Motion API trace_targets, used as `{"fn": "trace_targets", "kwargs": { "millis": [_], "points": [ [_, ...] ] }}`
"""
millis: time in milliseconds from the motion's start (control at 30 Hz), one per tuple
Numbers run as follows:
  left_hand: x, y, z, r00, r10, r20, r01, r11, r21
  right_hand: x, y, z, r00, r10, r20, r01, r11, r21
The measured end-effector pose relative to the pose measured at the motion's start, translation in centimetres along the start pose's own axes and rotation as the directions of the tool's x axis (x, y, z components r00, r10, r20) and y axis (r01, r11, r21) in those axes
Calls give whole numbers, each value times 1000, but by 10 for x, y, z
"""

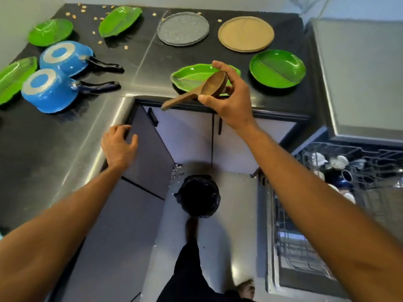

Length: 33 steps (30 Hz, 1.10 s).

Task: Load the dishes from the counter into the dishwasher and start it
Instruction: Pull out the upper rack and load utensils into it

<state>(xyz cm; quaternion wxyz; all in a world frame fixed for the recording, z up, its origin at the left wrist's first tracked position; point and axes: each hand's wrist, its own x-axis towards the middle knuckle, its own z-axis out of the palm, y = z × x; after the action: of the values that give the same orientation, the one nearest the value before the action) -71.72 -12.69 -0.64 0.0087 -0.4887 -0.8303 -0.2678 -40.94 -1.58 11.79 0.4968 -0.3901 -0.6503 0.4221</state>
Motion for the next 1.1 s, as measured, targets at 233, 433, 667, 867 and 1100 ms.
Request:
{"fn": "trace_targets", "kwargs": {
  "millis": [233, 433, 667, 867, 1100],
  "points": [
    [-168, 67, 36, 966, 34, 258, -14, 997, -78, -100, 16, -124, 978, 114, 175, -70, 969, -236],
    [-233, 190, 77, 865, 304, 400, -220, 945, -242, -168, 53, -234, 947, 287, 143, -191, 863, -467],
    [-215, 361, 136, 778, 552, 301, -373, 791, -486, -189, 81, -346, 915, 358, -187, -402, 852, -335],
    [-197, 515, 174, 626, 764, 157, -541, 571, -618, -191, 81, -458, 814, 393, -427, -517, 825, -228],
    [-217, 628, 211, 305, 940, 151, -751, 335, -569, -216, 70, -583, 692, 306, -654, -551, 809, -205]
  ]
}}
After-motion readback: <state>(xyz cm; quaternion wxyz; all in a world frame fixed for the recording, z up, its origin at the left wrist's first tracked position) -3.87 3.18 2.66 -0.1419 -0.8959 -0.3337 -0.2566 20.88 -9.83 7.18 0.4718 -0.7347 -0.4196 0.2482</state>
